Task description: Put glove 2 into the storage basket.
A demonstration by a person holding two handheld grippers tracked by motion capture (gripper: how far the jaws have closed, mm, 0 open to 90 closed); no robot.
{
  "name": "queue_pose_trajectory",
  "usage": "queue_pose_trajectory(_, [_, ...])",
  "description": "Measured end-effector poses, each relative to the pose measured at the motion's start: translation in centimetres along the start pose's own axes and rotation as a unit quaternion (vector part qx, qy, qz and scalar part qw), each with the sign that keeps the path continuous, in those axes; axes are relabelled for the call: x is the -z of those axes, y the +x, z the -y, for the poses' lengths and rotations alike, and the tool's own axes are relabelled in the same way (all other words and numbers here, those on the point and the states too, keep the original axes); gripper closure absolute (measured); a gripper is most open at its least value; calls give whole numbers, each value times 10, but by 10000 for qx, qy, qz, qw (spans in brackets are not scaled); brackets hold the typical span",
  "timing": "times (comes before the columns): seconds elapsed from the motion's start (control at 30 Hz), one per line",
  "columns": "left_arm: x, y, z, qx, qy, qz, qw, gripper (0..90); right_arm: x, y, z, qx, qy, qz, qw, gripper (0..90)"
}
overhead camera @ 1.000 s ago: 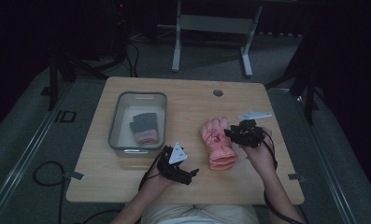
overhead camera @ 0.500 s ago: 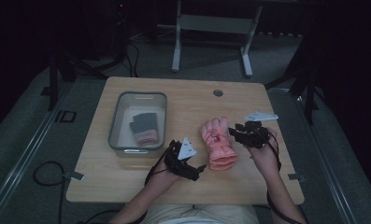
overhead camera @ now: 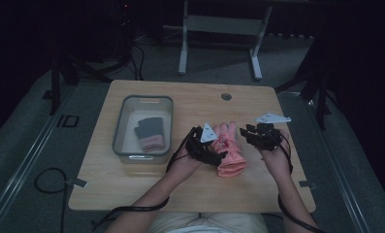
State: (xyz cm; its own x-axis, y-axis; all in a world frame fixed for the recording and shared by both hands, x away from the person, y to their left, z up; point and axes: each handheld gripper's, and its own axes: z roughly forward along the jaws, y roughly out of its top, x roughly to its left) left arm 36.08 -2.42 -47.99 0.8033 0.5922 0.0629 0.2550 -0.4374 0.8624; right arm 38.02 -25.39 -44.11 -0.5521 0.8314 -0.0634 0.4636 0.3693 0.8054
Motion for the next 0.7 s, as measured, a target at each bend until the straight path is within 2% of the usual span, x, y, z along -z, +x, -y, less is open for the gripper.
queue_pose_trajectory(0.1, [-4, 3, -5, -51, 34, 24, 10000, 67, -3, 1, -5, 98, -21, 0, 9999, 670])
queue_pose_trajectory(0.17, [-6, 6, -8, -16, 7, 43, 10000, 95, -6, 1, -9, 104, -26, -77, 9999, 682])
queue_pose_trajectory(0.23, [-8, 8, -9, 10, 24, 9, 10000, 141, -10, 2, -12, 73, 17, -170, 9998, 708])
queue_pose_trajectory(0.4, [-18, 13, -7, 137, 202, -171, 9996, 179, -20, 6, -13, 107, 103, -319, 9994, 708])
queue_pose_trajectory(0.43, [-23, 16, -4, 323, 263, -237, 9988, 179, -24, 8, -11, 100, 148, -341, 9993, 707])
queue_pose_trajectory(0.47, [-27, 18, -3, 422, 326, -289, 9982, 187, -33, 10, -7, 43, 230, -355, 9991, 689])
queue_pose_trajectory(0.57, [-36, 24, 1, 680, 574, -386, 9953, 187, -43, 11, 2, 27, 402, -294, 9988, 618])
queue_pose_trajectory(0.7, [-47, 30, 8, 986, 846, -332, 9910, 187, -52, 4, 13, -60, 720, -347, 9968, 557])
